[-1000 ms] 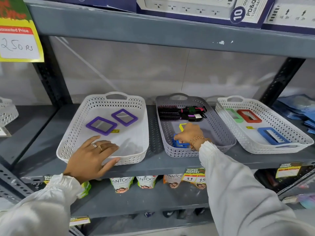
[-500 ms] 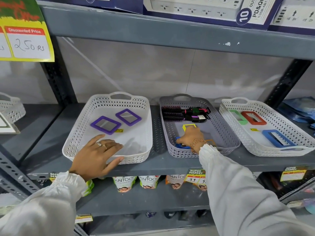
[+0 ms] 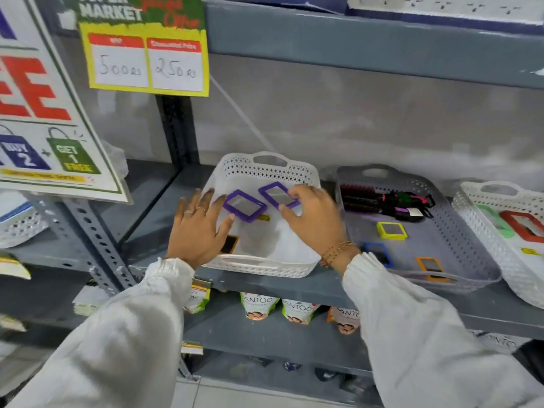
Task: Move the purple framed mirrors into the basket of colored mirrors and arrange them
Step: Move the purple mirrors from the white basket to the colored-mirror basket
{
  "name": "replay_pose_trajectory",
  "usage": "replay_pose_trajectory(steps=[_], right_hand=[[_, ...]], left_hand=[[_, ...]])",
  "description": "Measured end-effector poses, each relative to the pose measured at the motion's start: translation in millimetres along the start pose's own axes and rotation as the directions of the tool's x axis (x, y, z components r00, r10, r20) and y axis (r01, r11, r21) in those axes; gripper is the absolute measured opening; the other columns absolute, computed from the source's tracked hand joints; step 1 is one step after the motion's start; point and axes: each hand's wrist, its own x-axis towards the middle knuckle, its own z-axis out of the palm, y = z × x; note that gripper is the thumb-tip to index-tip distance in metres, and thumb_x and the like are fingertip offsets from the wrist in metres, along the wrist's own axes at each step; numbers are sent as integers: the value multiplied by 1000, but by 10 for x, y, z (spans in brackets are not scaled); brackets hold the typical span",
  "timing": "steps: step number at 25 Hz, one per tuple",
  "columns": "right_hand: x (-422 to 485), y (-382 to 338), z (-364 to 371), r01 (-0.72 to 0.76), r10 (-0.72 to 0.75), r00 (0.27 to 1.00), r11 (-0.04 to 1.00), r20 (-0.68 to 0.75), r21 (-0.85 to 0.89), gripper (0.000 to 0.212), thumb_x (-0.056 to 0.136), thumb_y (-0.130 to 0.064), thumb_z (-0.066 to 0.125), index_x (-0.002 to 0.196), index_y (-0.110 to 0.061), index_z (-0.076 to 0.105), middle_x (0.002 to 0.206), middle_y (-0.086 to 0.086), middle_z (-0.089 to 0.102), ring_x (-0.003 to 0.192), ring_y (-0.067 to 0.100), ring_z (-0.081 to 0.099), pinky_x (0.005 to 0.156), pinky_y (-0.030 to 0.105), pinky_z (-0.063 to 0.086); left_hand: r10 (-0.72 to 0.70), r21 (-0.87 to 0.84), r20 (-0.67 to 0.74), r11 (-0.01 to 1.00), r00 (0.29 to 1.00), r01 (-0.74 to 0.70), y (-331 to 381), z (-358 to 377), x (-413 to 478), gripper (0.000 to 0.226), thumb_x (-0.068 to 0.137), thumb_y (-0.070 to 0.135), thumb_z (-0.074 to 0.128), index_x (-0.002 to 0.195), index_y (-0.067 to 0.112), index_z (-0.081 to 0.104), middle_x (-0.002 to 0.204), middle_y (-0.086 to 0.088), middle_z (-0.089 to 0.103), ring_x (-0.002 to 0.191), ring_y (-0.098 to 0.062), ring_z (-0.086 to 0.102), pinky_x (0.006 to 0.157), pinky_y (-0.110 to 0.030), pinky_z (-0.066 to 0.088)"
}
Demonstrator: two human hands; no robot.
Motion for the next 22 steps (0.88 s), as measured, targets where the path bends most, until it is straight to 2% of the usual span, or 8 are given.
replay_pose_trajectory(steps=[1, 3, 5, 7, 13, 17, 20, 22], right_hand=[[57, -83, 142, 17, -20, 986, 1000, 165, 19, 33, 84, -27, 65, 109, -6, 64, 109, 13, 69, 104, 31, 60, 89, 39, 51], [162, -188, 384, 36, -21, 888, 999, 459, -24, 35, 85, -30, 64, 110, -6, 64, 112, 13, 68, 106, 30, 61, 90, 38, 51], [235, -225, 612, 74, -10, 784, 994, 621, -78, 36, 84, -32, 65, 107, -4, 64, 110, 15, 68, 105, 31, 62, 85, 33, 50], [263, -262, 783, 114, -24, 713, 990, 701, -81, 39, 85, -36, 64, 110, -7, 62, 114, 16, 65, 109, 31, 59, 87, 31, 46], [198, -301, 1037, 307, -126, 592, 949, 796, -78, 52, 92, -53, 35, 134, -27, 47, 144, 10, 42, 135, 32, 33, 111, 50, 30], [241, -149, 909, 309, -147, 546, 950, 825, -35, 40, 88, -38, 47, 126, -31, 58, 137, 8, 50, 129, 26, 37, 112, 41, 29], [202, -163, 853, 205, -114, 635, 978, 764, -25, 32, 86, -25, 56, 116, -17, 65, 123, 13, 51, 117, 29, 48, 99, 33, 40], [157, -221, 845, 201, -116, 711, 979, 694, -42, 27, 86, -15, 59, 111, -8, 65, 118, 15, 53, 111, 31, 53, 90, 30, 42]], left_hand=[[0, 5, 30, 1000, 1000, 0, -4, 24, 3, 68, 85, 53, 15, 136, 16, 41, 145, -14, 41, 136, -36, 30, 112, -55, 19], [12, -5, 62, 1000, 998, -12, -2, 57, 0, 69, 85, 53, 14, 137, 16, 40, 145, -13, 41, 137, -34, 29, 112, -51, 21], [26, -30, 65, 999, 998, -24, -7, 65, -12, 68, 85, 51, 15, 138, 16, 40, 144, -13, 43, 136, -33, 32, 111, -48, 23], [18, -50, 72, 999, 997, -14, -14, 57, -20, 68, 84, 49, 14, 139, 17, 38, 144, -11, 43, 136, -32, 32, 112, -46, 23], [-1, -62, 96, 998, 995, 7, -36, 65, -20, 71, 82, 51, 11, 141, 19, 36, 146, -6, 41, 136, -28, 32, 113, -44, 22], [23, -41, 92, 999, 995, -19, -62, 94, -12, 65, 85, 50, 19, 137, 18, 41, 141, -7, 48, 132, -29, 40, 109, -46, 29], [42, -33, 92, 999, 995, -39, -58, 83, -15, 62, 86, 48, 22, 133, 16, 47, 136, -9, 53, 128, -31, 45, 106, -49, 32], [48, -21, 93, 999, 995, -46, -54, 78, -24, 61, 86, 48, 23, 129, 15, 52, 132, -10, 57, 126, -32, 47, 105, -50, 33]])
